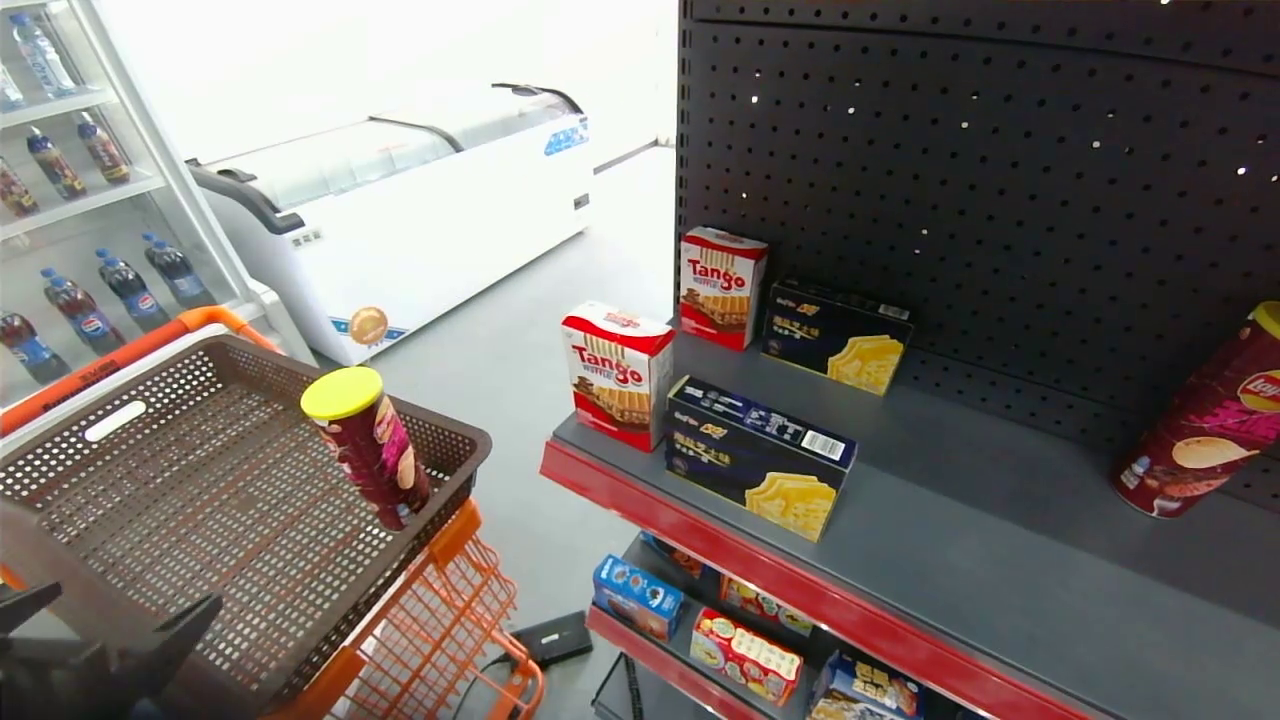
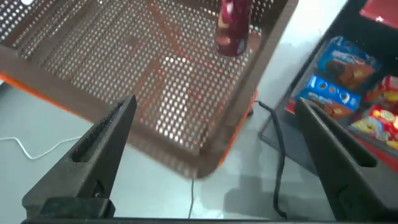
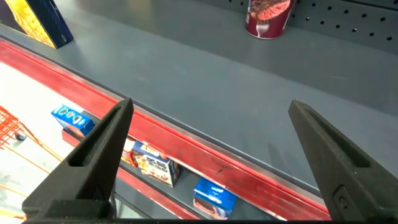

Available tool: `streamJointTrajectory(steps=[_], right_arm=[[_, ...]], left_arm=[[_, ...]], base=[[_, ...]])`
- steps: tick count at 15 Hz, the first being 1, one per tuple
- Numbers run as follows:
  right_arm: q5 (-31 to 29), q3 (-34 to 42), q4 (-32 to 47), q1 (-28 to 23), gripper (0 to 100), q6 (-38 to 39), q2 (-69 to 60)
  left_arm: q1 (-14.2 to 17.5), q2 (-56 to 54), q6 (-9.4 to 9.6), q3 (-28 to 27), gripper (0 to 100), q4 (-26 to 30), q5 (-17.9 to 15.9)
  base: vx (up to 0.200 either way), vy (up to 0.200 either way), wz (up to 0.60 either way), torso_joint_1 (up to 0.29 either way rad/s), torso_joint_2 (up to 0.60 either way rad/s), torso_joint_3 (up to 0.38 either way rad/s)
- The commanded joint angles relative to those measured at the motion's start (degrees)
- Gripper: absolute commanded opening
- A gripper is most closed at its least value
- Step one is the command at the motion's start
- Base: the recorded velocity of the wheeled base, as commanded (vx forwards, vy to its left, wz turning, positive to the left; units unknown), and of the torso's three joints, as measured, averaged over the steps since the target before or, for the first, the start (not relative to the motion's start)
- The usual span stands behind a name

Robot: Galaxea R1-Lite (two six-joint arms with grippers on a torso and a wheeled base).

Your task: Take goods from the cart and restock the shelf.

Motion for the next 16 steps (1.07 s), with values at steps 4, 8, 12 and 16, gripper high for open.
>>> streamJointTrajectory(steps=[4, 8, 12, 16], right_arm=[[0.0, 0.0, 0.0, 0.0, 100, 0.0, 0.0], [0.0, 0.0, 0.0, 0.0, 100, 0.0, 0.0], [0.0, 0.0, 0.0, 0.0, 100, 0.0, 0.0], [0.0, 0.0, 0.0, 0.0, 100, 0.0, 0.0]], left_arm=[[0.9, 37.1, 0.54, 2.8, 100, -40.0, -0.5], [-1.9, 50.1, 0.45, 0.9, 100, -54.1, -0.5], [-2.0, 61.4, 0.45, -5.9, 100, -63.0, -0.5], [-1.9, 68.4, 0.54, -14.1, 100, -66.1, -0.5]], base=[[0.0, 0.0, 0.0, 0.0, 0.0, 0.0], [0.0, 0.0, 0.0, 0.0, 0.0, 0.0], [0.0, 0.0, 0.0, 0.0, 0.0, 0.0], [0.0, 0.0, 0.0, 0.0, 0.0, 0.0]])
